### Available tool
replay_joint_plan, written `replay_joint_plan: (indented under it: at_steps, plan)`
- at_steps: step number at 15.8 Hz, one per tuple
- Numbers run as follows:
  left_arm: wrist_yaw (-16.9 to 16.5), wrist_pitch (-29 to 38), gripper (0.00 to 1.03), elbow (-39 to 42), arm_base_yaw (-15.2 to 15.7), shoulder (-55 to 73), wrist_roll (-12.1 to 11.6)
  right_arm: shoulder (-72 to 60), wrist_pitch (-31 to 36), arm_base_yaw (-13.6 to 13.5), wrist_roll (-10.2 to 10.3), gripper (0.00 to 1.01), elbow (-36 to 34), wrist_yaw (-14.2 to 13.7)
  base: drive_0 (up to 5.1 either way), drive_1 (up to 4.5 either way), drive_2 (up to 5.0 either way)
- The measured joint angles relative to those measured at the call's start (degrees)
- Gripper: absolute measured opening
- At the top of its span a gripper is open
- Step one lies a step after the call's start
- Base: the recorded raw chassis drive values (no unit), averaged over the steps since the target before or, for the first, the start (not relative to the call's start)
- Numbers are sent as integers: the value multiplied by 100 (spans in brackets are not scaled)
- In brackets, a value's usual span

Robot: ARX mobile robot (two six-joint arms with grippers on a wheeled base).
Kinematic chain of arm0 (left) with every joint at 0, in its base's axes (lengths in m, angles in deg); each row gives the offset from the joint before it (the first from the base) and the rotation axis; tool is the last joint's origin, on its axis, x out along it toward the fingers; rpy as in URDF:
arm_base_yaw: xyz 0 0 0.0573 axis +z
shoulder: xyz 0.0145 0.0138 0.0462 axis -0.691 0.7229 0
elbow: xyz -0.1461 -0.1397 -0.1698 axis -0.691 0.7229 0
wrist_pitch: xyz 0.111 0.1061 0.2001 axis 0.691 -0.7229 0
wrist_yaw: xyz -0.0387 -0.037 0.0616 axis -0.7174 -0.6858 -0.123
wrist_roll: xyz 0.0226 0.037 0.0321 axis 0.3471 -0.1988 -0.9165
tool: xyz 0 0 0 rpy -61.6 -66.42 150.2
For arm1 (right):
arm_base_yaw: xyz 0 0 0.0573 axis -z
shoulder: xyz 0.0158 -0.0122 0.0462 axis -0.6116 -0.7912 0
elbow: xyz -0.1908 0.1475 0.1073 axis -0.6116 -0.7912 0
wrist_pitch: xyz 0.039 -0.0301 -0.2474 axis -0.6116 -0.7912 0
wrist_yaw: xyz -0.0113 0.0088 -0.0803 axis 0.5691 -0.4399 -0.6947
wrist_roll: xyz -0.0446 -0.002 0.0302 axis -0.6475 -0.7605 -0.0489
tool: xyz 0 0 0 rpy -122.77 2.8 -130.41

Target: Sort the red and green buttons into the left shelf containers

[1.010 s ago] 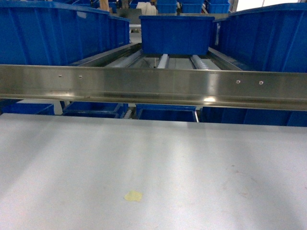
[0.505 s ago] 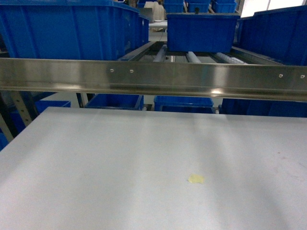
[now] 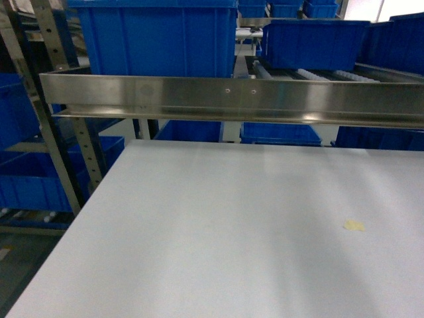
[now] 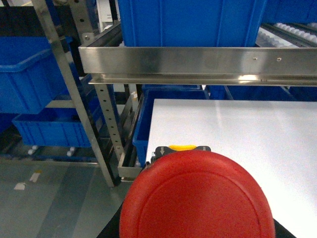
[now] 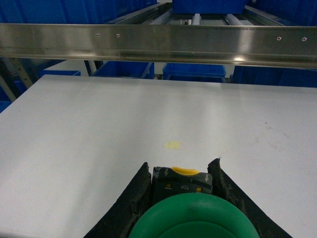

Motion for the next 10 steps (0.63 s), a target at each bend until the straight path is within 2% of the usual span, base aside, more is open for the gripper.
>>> replay_joint_plan:
  at_steps: [2,10]
  plan:
    - [13,-20,24,0,7,0,0,22,2,0,0,30,0,-2,-476,90,372]
    - [11,-15,24,0,4,0,0,24,4,-2,0,30,0,-2,-492,251,251]
